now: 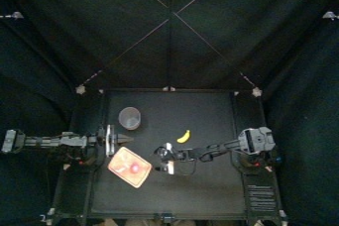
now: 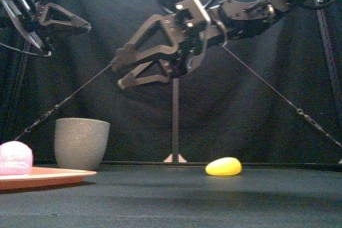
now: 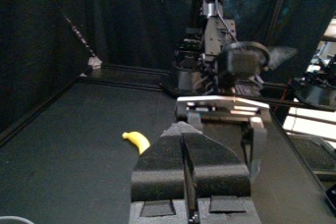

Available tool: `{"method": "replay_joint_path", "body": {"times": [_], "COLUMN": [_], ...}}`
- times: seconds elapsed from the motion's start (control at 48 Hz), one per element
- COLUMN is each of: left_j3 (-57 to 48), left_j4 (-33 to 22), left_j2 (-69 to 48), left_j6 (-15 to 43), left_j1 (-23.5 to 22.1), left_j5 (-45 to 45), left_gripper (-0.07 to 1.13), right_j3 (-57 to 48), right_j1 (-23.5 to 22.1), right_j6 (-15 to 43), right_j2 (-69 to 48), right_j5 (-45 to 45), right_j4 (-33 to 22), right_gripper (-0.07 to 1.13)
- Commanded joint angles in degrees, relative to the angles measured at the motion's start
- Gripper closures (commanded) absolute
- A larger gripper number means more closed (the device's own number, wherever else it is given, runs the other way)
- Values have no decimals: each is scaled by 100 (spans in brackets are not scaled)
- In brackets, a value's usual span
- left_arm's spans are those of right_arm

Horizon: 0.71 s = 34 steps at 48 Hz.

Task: Pick the pink ball then place it on the pink plate
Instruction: Drop pink ball on the pink plate and return to neutral

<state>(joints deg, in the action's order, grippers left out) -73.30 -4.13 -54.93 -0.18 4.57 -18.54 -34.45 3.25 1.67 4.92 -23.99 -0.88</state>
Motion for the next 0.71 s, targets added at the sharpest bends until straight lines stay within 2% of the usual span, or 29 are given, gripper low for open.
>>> {"method": "replay_joint_path", "body": {"times": [0.021,0.479,0.708], "left_j3": [35,-105,-158], "left_j4": [-26,-79,-237], "left_j2": [18,26,18], "left_j6": [9,-9,0], "left_j1": [-9,26,35], "left_j5": [-53,-53,-53], "left_gripper": [99,99,99], "right_j3": [-483,-2329,-3103], "right_j1": [-167,-668,-694], "right_j6": [9,9,9], "right_j2": [-633,-2575,-3604], "right_j5": [-387,-686,-861], "right_j4": [53,378,510], "right_gripper": [6,6,6]}}
